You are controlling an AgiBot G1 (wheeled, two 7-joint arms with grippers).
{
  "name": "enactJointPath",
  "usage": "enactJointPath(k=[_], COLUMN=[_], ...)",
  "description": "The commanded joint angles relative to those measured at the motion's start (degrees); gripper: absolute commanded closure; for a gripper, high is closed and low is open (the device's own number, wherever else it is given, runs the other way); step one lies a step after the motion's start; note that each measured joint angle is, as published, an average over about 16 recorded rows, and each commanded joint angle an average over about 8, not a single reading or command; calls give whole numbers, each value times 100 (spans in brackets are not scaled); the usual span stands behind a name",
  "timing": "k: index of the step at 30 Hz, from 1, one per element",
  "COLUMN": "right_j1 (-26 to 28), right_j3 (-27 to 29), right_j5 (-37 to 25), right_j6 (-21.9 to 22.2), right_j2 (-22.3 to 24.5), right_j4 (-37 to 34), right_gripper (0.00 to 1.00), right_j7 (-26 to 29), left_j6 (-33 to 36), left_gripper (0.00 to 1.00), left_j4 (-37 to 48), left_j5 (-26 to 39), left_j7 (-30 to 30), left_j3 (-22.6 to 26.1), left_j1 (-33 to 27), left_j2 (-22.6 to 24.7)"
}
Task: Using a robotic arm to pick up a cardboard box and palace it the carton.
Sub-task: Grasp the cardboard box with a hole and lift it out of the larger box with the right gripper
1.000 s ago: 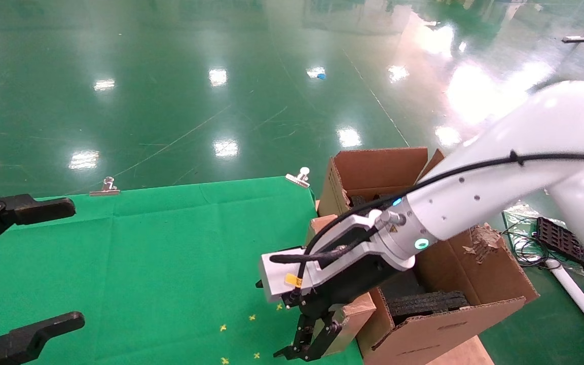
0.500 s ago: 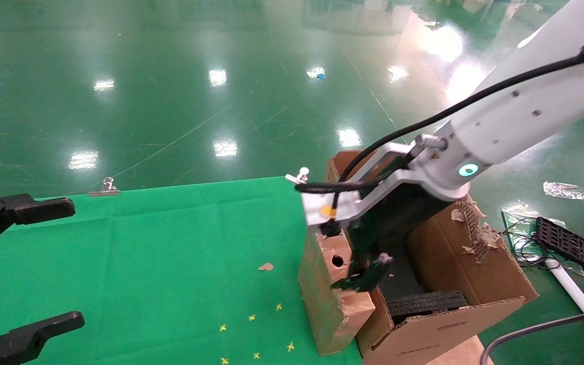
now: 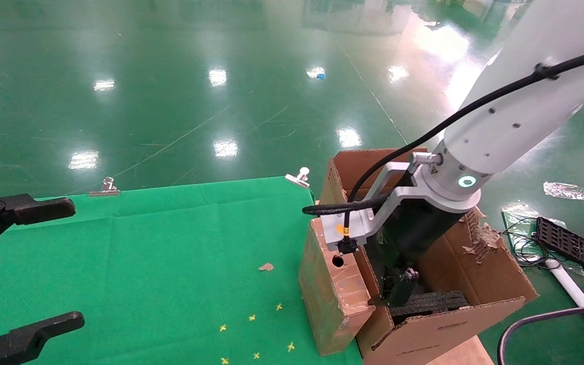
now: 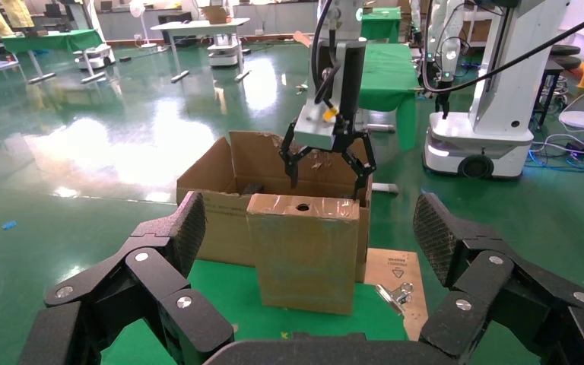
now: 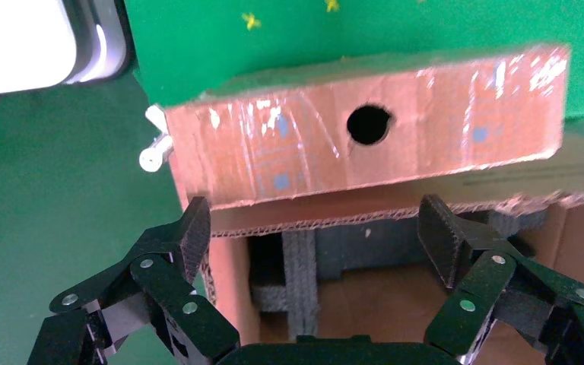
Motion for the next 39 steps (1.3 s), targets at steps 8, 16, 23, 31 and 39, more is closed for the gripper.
enactJointPath(k=[8,16,23,31,39], right_j1=[221,292,92,-322,-533], right_j3=[-372,-258,-317,-374,-541], right_j5=[-94,376,829,1166,1006], right_j6=[246,491,414,470,493], right_j2=[-106,234,159,-8,-237], right_j4=[2,-261,-967,-1569,-1793], right_gripper=[0,0,0,0,41], right_j7=[557,2316,3670,4022,4220], left_j6=[-2,-3,-4,-6,-7], left_gripper=[0,0,0,0,0], left_j4=[0,0,0,0,0], left_j5=[-3,-5,-7,-9,-11], left_j7=[2,3,5,6,8], left_j3=[4,7,10,13,16], left_j1=[-1,-1,-2,-3,-3], left_j2=[-2,-3,-4,-5,-7])
